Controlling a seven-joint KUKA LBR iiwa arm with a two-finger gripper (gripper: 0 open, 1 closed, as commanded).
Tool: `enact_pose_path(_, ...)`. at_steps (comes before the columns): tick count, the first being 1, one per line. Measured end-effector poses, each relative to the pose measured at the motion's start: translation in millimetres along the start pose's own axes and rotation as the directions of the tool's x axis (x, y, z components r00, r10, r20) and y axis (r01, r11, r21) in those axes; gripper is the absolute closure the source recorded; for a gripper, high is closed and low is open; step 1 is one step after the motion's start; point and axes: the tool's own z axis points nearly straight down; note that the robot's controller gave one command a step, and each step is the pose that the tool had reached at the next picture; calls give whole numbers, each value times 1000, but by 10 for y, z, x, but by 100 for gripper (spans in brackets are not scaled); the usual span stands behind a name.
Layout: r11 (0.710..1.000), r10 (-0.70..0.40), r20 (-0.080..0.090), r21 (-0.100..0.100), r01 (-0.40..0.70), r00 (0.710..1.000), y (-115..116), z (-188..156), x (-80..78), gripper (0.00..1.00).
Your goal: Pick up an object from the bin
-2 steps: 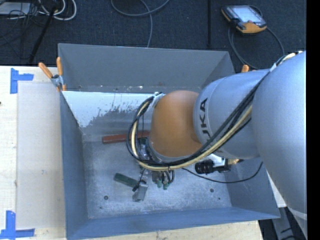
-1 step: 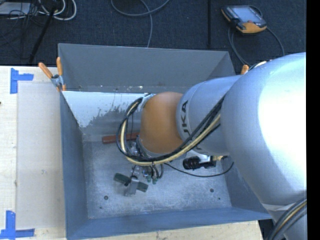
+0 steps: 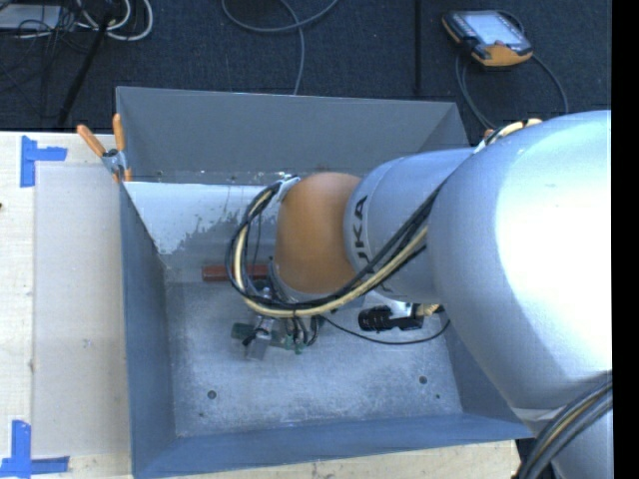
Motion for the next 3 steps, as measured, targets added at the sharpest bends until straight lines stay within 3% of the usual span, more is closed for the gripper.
enact_pose_path(2, 1000, 14, 0, 0, -14, 1000, -5, -20, 15, 100)
enact_pose_path(3, 1000, 12, -8, 5, -12, 1000, -13, -95, 30, 100)
